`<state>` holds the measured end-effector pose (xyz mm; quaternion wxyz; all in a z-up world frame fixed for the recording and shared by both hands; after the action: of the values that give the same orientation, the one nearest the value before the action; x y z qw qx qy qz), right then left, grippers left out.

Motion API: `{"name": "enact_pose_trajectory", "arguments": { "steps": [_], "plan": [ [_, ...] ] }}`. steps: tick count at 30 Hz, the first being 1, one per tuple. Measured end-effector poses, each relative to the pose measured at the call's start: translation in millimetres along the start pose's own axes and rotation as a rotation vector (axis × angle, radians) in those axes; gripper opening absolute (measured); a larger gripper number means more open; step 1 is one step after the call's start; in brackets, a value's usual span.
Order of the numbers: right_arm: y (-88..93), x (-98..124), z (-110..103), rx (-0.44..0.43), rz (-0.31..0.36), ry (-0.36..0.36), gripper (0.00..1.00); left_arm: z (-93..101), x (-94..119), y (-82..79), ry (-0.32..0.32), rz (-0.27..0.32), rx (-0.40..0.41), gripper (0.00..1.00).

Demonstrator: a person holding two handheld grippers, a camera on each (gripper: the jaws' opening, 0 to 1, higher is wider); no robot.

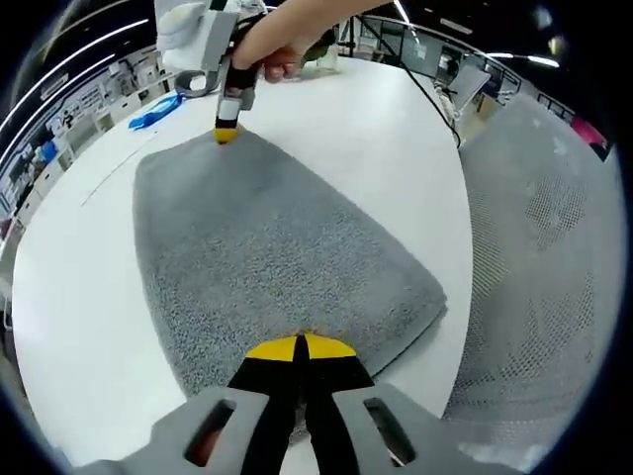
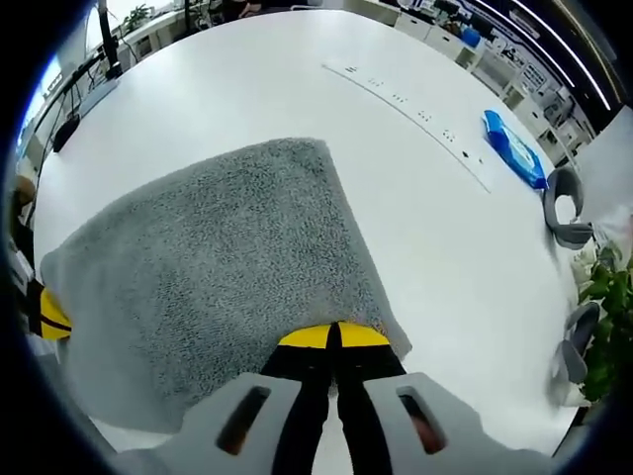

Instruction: Fold the towel on the table until its edges align and the towel forms a compact rectangular stack.

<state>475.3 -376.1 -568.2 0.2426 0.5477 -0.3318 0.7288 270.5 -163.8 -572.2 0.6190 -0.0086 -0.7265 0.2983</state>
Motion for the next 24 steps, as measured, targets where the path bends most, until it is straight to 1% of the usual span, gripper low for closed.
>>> {"name": "enact_pose_trajectory", "arguments": {
  "steps": [3, 6, 10, 15, 19, 24],
  "plan": [
    [-2.3, -1.0, 0.0, 0.013, 0.003, 0.007, 0.00, 1.1, -1.4, -3.7, -0.001, -0.004, -0.013, 0.01],
    [-6.6, -2.2, 0.1, 0.048, 0.001, 0.019, 0.00, 0.0, -2.9, -7.0, 0.007, -0.005, -0.009, 0.01],
    [-11.3, -4.8, 4.1, 0.062, 0.002, 0.021, 0.00, 1.3, -5.9, -10.8, 0.011, 0.003, -0.020, 0.01],
    [-13.3, -5.8, 5.2, 0.075, 0.011, 0.030, 0.00, 3.6, -8.6, -17.0, 0.003, -0.005, -0.043, 0.01],
    [-14.6, -6.6, 6.7, 0.077, 0.013, 0.031, 0.00, 4.2, -9.5, -18.4, -0.002, -0.001, -0.066, 0.01],
    [-15.1, -6.3, 7.0, 0.080, 0.009, 0.027, 0.00, 3.6, -9.7, -18.2, 0.005, 0.000, -0.056, 0.01]
  ]
}}
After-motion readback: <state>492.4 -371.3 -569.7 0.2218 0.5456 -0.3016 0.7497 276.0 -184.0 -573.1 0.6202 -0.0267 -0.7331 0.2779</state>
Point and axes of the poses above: the point that each gripper's makers call its tool centre point, and the gripper's own axes: x roughly backward along the fingers, z roughly to its right, y roughly out of its underside, the point moved 10 cm from there along x, roughly backward along the fingers, and after that the axes turned 8 degrees about -z, right-handed, at the moved point
